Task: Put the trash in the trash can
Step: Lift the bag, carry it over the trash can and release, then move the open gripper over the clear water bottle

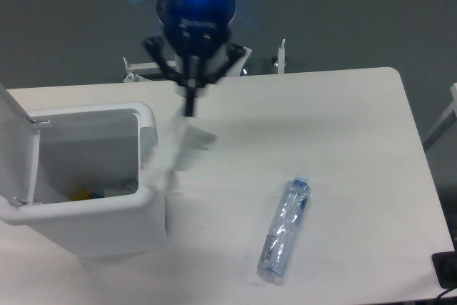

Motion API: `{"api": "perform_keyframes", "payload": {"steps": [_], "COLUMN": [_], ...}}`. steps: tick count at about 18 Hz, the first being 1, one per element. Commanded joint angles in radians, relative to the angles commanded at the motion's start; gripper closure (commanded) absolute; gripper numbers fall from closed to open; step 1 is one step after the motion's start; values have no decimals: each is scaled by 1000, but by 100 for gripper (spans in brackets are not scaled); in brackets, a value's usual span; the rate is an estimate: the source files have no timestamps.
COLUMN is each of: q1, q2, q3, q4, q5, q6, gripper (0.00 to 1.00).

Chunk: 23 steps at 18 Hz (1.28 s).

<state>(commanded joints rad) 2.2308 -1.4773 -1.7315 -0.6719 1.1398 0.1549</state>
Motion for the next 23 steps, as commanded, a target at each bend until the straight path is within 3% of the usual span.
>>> {"api": "perform_keyframes", "payload": {"steps": [2, 4, 5, 6, 11, 15, 16, 19, 21, 23], "q1": [-65, -66, -66, -66, -36, 131, 177, 301, 339, 340], "q2": [-6, -8, -12, -21, -26, -32, -58, -239, -332, -406], "q3": [-25, -36, -28, -10, 36, 52, 58, 171, 184, 165], "q4": [-2, 3, 5, 5, 2, 0, 2, -3, -3, -2], "q5": [1, 2, 2, 2, 0, -3, -3, -11, -5, 8], "q6": [6, 21, 37, 41, 28, -3, 2, 8, 49, 173], "gripper": [100, 61, 20, 2, 0, 0, 0, 0, 0, 0]}}
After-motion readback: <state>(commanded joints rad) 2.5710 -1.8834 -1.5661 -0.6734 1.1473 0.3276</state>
